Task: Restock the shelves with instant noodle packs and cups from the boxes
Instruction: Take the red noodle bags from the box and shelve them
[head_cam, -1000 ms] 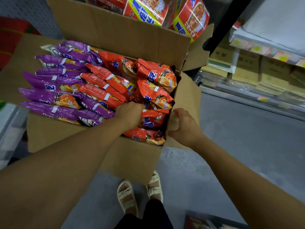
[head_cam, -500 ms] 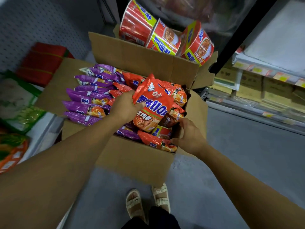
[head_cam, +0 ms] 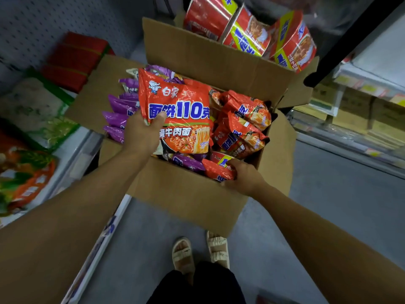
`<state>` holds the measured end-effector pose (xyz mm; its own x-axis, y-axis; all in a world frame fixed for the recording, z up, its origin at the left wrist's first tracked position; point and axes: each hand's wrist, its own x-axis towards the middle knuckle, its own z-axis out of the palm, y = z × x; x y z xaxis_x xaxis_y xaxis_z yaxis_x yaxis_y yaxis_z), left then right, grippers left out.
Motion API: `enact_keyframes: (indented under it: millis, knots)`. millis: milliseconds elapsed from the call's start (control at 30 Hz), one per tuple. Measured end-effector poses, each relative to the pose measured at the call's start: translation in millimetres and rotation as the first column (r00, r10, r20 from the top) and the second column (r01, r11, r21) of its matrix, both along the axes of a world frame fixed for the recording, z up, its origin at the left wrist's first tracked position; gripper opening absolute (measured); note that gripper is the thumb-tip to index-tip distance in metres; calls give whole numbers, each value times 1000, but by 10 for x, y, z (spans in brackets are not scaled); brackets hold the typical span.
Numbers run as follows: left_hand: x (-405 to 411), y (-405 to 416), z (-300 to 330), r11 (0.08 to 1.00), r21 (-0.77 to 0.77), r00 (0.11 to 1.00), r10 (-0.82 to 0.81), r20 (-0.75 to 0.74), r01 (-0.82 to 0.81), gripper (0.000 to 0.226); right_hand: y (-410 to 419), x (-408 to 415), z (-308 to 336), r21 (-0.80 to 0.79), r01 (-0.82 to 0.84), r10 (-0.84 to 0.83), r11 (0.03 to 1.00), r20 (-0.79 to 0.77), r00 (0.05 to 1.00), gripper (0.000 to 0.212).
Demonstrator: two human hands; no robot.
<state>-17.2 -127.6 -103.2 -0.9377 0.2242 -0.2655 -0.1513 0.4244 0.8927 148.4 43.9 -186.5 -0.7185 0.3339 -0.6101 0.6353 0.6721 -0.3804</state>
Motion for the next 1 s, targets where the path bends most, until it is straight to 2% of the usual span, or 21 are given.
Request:
enact_keyframes:
  millis: [200, 367, 500, 767, 1000]
  knots:
    - [64, -104, -135, 1000, 2, 999, 28, -30, -28, 30, 162, -119, -131, 62, 47, -44, 997, -56, 997, 49]
    - [102, -156, -227, 998, 7, 998, 60, -36, -59, 30, 88, -171, -215, 235, -117, 143, 965, -97, 985, 52]
    - [104, -186, -276, 997, 37, 997, 75, -7, -75, 30, 72, -195, -283, 245, -150, 169, 958, -58, 984, 66]
    - [118, -203, -301, 994, 39, 994, 104, 30, -105, 26, 201, -218, -193, 165, -43, 55, 985, -65, 996, 55]
    - [133, -215, 16, 990, 49, 991, 131, 24, -132, 27, 344, -234, 434, 110, 39, -21, 993, -158, 987, 54]
